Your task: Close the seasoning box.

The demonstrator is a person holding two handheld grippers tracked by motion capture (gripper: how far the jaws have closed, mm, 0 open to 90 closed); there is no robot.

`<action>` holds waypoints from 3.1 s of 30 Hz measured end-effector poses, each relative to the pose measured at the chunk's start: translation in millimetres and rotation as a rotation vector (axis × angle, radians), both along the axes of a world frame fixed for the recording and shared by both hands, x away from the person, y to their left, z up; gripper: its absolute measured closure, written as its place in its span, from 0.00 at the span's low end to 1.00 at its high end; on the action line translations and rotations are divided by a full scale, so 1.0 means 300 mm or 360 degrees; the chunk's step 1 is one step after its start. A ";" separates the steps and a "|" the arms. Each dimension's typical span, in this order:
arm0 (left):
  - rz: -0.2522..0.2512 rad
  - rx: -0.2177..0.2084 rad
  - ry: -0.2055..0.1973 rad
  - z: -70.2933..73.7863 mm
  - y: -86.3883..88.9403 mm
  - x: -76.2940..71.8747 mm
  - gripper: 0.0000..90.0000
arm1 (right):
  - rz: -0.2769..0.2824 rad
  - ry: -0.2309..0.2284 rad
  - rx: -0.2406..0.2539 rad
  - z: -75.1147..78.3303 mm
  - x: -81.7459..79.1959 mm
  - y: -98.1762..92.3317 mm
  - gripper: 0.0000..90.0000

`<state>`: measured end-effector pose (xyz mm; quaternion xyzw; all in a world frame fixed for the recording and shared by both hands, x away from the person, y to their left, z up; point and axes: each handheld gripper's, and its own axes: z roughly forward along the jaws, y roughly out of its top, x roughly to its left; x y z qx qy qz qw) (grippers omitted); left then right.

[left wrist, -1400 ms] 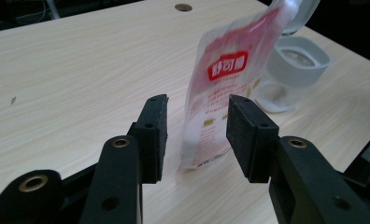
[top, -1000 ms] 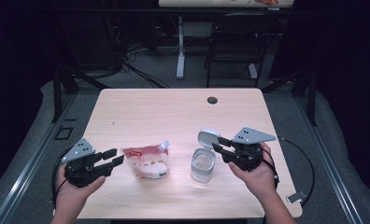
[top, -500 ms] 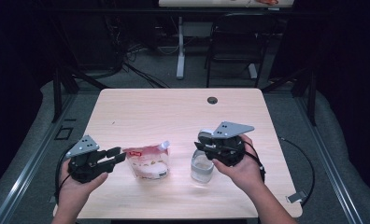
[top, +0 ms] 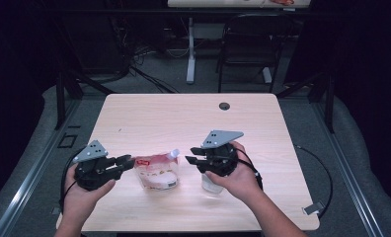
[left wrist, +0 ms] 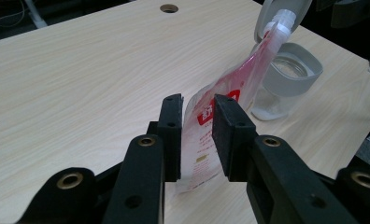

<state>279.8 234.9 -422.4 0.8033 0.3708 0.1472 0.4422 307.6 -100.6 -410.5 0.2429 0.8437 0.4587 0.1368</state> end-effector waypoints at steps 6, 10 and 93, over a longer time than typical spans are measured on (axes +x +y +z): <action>-0.0002 -0.0012 -0.0012 -0.011 0.002 0.001 0.83 | 0.0036 0.0029 0.0006 -0.017 0.020 0.037 0.71; -0.0005 -0.0016 -0.0011 -0.017 0.006 -0.001 0.83 | 0.0050 0.0065 0.0042 -0.033 0.031 0.060 0.68; -0.0059 -0.0088 -0.0015 -0.015 -0.025 0.091 0.82 | -0.0045 -0.0051 -0.0107 0.111 0.052 0.033 0.61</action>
